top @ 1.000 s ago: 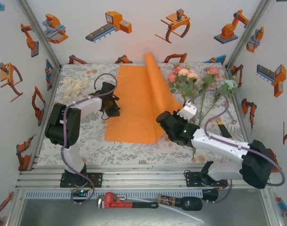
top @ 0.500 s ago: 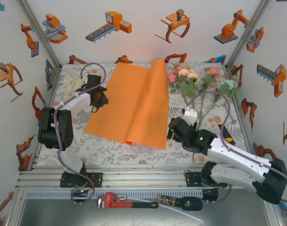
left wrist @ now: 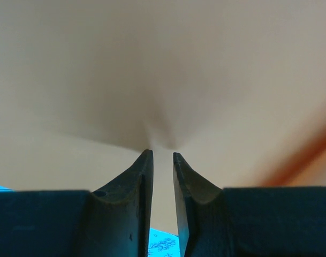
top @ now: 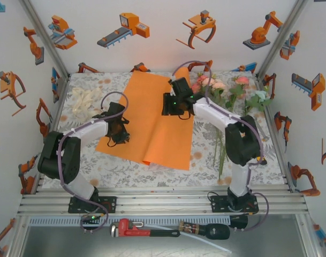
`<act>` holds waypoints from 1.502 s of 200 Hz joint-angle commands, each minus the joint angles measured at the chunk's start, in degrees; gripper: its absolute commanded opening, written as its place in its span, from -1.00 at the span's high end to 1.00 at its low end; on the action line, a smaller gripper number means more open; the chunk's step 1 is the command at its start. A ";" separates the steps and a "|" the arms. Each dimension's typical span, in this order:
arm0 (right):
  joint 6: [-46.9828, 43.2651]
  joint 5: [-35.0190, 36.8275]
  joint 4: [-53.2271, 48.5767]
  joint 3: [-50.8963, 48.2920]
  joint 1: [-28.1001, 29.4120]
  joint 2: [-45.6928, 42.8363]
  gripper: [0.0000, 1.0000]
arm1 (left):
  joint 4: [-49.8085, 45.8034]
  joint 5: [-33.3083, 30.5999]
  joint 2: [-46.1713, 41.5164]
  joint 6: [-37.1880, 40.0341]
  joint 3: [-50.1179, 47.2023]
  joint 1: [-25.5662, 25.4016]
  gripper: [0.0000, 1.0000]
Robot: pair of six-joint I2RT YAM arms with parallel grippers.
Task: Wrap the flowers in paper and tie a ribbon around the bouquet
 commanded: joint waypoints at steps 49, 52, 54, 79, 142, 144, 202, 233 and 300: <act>-4.68 12.12 2.67 -12.55 2.25 1.42 -0.01 | 0.36 -5.20 4.01 2.45 0.71 6.71 0.63; -4.43 12.04 2.90 -13.82 2.25 0.73 -0.02 | 0.39 -5.40 4.13 2.61 0.82 6.98 0.63; -4.30 11.97 3.12 -14.41 2.25 0.38 -0.02 | 0.44 -5.40 4.24 2.67 0.97 7.19 0.63; -0.19 10.00 5.05 -22.30 2.30 -4.25 -0.01 | 1.43 -6.73 6.06 3.94 3.23 9.31 0.63; 16.82 -1.10 16.79 -36.68 13.07 -12.34 -0.01 | 2.44 -9.06 13.21 11.12 14.49 14.31 0.46; 16.89 -1.27 16.82 -36.60 13.25 -12.44 -0.01 | 2.47 -9.00 13.10 11.30 14.60 14.47 0.45; 15.97 -1.77 12.46 -31.55 -0.20 -22.41 -0.04 | 6.46 -2.10 -0.82 7.68 8.06 13.22 0.26; 9.76 5.37 10.62 -26.60 -6.10 -16.55 -0.04 | 8.03 0.80 -0.68 6.04 4.20 11.21 0.27; 8.82 8.92 8.38 -28.02 -7.60 -10.76 -0.02 | 3.33 -2.72 7.05 4.66 5.85 12.48 0.28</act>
